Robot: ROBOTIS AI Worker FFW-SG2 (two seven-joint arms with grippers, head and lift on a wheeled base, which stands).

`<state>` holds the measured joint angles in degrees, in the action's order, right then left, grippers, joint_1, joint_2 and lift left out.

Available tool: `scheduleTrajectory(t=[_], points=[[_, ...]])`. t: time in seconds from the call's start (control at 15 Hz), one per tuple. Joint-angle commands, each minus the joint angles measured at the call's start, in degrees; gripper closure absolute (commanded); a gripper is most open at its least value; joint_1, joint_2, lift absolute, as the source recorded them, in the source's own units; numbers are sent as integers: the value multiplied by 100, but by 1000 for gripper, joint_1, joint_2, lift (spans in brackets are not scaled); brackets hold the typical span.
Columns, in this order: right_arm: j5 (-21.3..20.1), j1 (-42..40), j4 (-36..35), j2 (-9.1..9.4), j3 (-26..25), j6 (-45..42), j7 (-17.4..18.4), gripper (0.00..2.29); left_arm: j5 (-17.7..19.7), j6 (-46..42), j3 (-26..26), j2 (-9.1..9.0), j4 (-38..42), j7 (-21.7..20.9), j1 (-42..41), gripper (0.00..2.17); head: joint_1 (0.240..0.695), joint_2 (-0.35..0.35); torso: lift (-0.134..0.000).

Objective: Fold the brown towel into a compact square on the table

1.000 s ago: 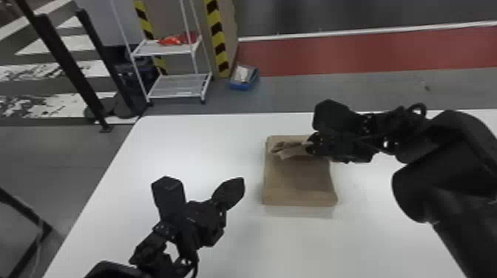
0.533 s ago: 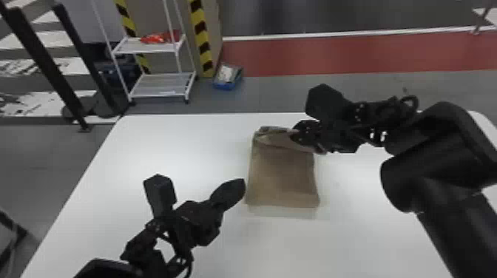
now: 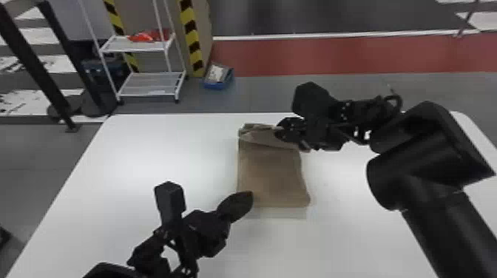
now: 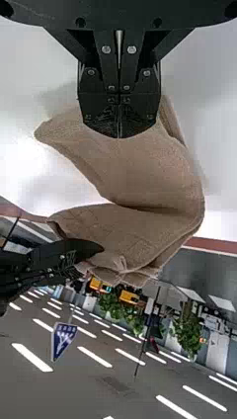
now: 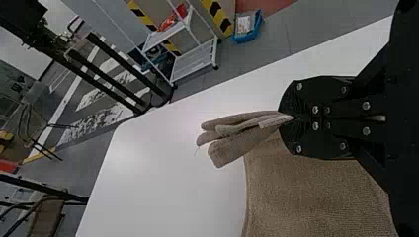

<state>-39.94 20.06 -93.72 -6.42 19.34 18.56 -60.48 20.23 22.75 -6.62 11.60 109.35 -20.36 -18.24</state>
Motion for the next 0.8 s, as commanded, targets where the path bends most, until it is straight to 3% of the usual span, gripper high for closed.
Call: scheduleTrajectory(t=[0.0,0.13,0.33,0.73], points=[[21,-20,3,-8,-1,3,-34,1507,-72,7,-76,-9,-98,24,66,2064,695,90,-123],[39,-73,-6,-17,-27,3,-61,1507,-89,24,-76,0,-133,32,92,2064,695,87,-123],[48,-187,-217,-52,35,21,-439,1507,-142,95,-85,0,-159,76,136,2064,695,86,-123],[39,-178,-534,-184,52,144,-667,1507,-291,306,-102,-9,-229,164,171,2064,695,101,-123]])
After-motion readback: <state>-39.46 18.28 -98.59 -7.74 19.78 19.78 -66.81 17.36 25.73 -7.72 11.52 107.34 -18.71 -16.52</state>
